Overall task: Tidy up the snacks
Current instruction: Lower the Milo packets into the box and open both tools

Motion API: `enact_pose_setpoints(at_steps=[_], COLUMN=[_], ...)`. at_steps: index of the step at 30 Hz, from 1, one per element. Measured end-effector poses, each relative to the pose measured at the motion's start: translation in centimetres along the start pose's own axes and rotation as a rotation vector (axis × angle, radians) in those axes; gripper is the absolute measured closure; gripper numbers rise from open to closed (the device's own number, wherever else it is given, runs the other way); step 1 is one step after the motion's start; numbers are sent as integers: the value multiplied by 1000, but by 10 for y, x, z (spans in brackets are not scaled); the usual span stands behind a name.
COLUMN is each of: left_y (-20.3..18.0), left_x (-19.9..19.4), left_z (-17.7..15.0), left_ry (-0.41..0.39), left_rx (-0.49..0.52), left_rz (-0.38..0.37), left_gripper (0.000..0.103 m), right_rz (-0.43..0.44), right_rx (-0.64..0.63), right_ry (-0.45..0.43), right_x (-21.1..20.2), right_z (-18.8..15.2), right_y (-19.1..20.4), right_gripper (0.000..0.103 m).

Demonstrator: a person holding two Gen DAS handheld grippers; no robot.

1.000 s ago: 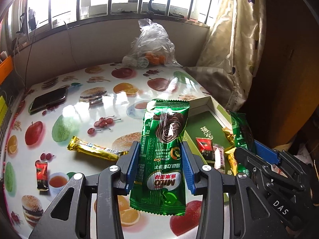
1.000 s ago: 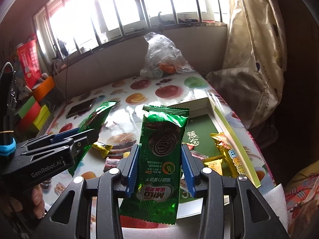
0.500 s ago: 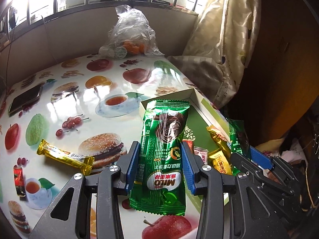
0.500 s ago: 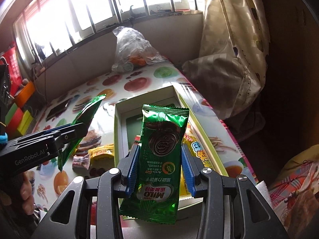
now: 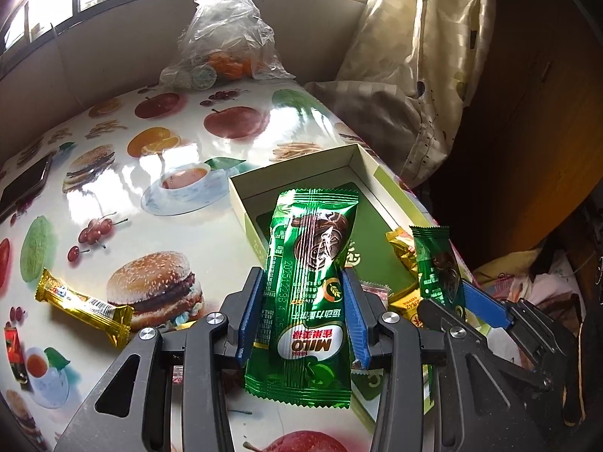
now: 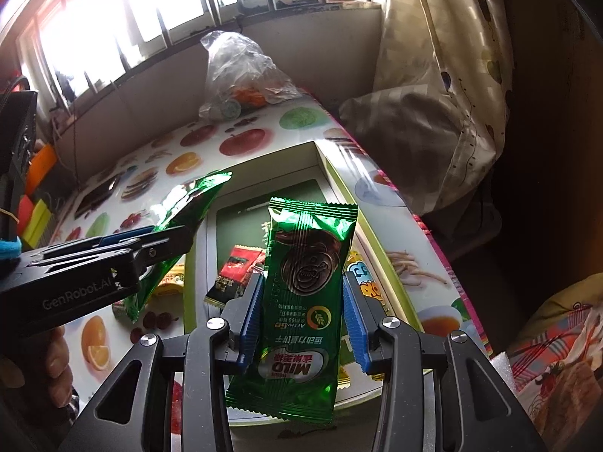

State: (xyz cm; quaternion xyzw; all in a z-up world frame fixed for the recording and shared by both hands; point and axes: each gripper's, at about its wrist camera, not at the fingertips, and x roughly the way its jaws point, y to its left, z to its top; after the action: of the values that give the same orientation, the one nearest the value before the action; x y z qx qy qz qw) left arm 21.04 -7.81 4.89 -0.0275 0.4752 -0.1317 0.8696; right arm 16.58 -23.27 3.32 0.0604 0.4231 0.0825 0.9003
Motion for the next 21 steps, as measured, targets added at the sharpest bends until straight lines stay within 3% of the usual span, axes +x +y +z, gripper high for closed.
enact_pose_setpoints(at_steps=[21], left_y=[-9], left_x=[23], left_z=[3], left_ry=[23], left_rx=[25], left_rz=[51], left_gripper=[61], right_rz=[-45], right_rx=[-67], right_ry=[41], right_x=[27], right_z=[-4], right_y=[5], right_gripper=[63])
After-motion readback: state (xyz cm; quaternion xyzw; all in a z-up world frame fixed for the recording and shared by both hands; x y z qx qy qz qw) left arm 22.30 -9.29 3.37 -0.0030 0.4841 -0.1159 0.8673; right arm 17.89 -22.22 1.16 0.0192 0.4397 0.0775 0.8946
